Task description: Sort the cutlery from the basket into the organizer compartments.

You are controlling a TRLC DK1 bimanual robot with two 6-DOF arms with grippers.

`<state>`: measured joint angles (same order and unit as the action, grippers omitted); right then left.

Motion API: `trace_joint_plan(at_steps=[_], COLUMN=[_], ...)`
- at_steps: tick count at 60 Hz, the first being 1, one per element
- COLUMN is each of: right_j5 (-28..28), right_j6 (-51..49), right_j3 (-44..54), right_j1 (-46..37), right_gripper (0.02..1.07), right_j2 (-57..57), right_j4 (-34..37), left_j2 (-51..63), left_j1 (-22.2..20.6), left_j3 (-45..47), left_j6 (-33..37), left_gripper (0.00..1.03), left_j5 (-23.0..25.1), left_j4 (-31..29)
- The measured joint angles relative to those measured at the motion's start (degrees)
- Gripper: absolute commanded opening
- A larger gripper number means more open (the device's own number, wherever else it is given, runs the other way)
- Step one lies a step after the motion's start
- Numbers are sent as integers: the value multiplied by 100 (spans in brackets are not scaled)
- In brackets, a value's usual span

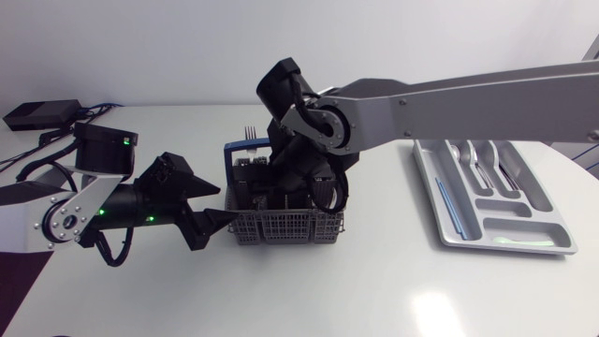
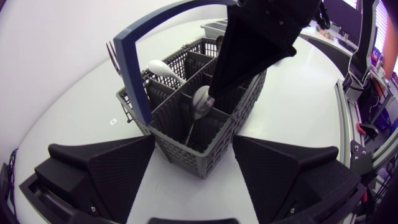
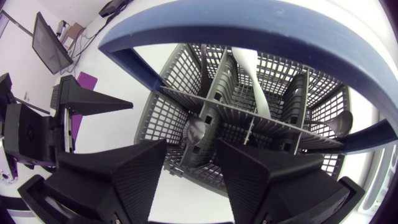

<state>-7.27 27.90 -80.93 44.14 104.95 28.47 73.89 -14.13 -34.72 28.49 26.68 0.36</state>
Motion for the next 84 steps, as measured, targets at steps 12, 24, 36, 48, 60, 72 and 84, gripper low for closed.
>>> trace_joint_plan(at_steps=[12,24,36,48,60,72,84], right_j5=[-61,-146,-146,-122,-35,94,190], right_j6=[111,177,216,256,297,321,321], right_j3=[4,4,4,4,2,-9,-20], right_j1=[0,2,2,7,20,122,192], right_gripper=[57,50,49,39,38,28,21], right_j2=[72,138,149,256,280,319,330], right_j4=[-9,-68,-175,-199,-330,-348,-358], left_j2=[0,0,0,-28,-35,-44,-50], left_j1=[24,24,24,24,63,101,101], left_j3=[9,31,48,127,138,188,216], left_j6=[0,0,0,0,4,4,7], left_gripper=[86,86,86,86,86,86,86], left_j5=[2,0,2,0,2,2,4], left_j4=[22,83,85,87,87,120,125])
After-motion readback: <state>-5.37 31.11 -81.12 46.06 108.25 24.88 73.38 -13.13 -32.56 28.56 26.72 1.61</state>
